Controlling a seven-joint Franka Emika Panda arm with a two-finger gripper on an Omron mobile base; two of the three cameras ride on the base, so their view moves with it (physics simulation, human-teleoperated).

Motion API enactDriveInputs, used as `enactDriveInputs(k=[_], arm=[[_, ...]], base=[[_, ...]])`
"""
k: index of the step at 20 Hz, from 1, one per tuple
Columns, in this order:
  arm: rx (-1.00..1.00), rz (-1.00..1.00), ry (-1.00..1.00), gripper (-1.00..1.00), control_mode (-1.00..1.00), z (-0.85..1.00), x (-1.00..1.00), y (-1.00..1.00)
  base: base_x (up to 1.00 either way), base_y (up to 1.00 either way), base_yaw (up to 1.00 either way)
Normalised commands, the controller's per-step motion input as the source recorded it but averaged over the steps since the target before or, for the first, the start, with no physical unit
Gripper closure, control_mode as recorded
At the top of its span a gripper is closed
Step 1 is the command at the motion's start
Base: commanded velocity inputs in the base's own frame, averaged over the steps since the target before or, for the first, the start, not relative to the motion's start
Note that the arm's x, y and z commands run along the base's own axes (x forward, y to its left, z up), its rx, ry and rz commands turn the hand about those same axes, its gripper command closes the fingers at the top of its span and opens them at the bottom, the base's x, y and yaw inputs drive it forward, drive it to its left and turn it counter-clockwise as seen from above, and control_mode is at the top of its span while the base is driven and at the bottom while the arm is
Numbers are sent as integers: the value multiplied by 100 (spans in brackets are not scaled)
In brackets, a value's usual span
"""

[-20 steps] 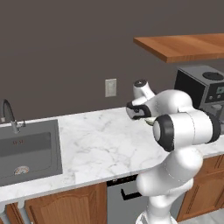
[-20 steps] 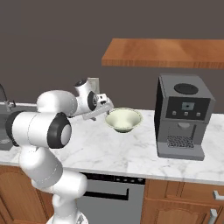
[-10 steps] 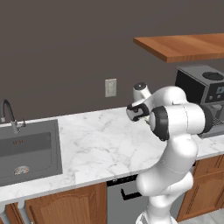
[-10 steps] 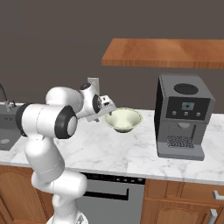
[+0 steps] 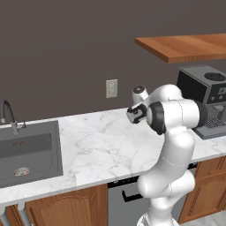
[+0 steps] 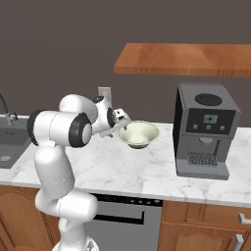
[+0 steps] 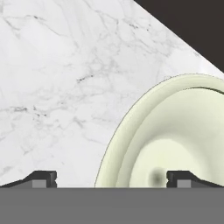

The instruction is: Place the two vegetables and bowl onto the tray for setting up a vegetable dip station.

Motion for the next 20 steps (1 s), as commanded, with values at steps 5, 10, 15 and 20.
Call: enactDriveInputs(k=[5,10,15,20], arm=[[0,0,0,-100,-100,-22,19,0],[-2,-2,3,-100,-100,-22,16,-8],[0,-5,0,100,-100,-15,12,-8],[0,-8,0,100,-100,-9,5,-7]], base=[[0,0,0],[0,0,0],[0,0,0],[0,0,0]])
